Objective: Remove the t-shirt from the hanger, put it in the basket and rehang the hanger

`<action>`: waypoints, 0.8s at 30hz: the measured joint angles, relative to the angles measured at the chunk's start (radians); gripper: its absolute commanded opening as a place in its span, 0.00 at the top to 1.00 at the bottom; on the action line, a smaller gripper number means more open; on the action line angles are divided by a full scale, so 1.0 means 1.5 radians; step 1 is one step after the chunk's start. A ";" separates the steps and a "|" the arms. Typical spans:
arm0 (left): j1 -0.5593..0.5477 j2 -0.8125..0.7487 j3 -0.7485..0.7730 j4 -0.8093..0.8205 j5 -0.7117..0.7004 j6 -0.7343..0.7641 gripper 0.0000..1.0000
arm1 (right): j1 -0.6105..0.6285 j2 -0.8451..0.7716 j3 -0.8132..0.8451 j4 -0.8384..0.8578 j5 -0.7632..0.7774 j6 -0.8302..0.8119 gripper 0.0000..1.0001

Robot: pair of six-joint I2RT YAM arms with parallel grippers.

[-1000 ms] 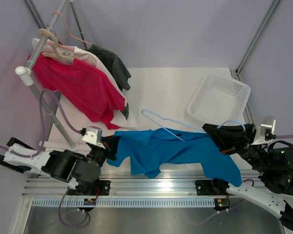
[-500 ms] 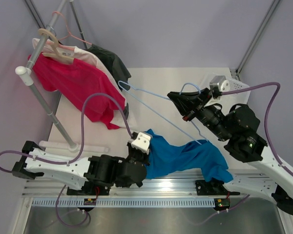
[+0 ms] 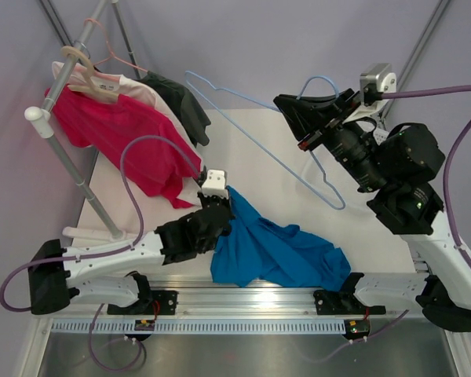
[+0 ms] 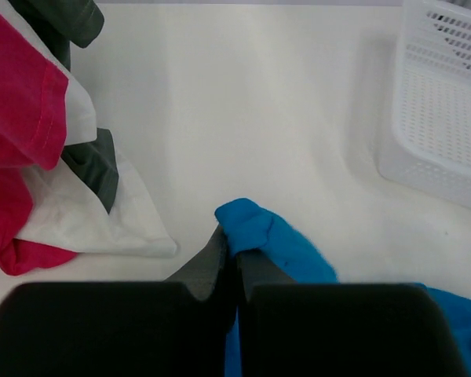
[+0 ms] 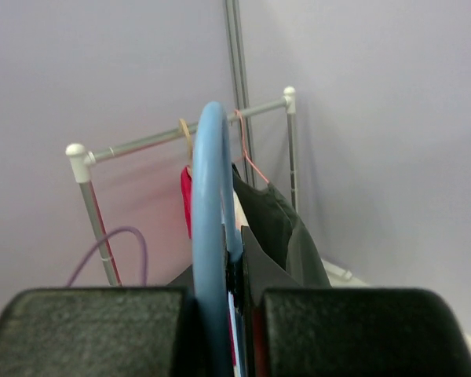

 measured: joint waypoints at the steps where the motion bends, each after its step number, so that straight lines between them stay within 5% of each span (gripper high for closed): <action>1: 0.017 0.016 0.008 0.006 0.009 0.007 1.00 | 0.000 0.004 0.018 -0.004 -0.003 -0.001 1.00; 7: 0.097 0.095 0.059 0.026 0.079 0.026 0.95 | 0.000 -0.030 0.004 -0.017 -0.019 -0.005 1.00; 8: 0.110 0.101 0.063 0.027 0.093 0.027 0.62 | 0.000 -0.039 -0.008 -0.019 -0.019 -0.005 1.00; 11: 0.135 0.106 0.066 0.029 0.130 0.036 0.10 | 0.000 -0.068 -0.045 -0.034 -0.017 -0.006 1.00; 12: 0.137 0.104 0.067 0.029 0.144 0.041 0.04 | 0.000 -0.076 -0.052 -0.044 -0.016 -0.006 1.00; 17: 0.136 0.058 0.066 -0.002 0.260 0.044 0.01 | 0.000 -0.123 -0.095 -0.100 -0.014 0.003 1.00; 24: 0.126 -0.139 0.060 -0.103 0.447 0.073 0.01 | 0.000 -0.232 -0.162 -0.215 -0.011 0.019 1.00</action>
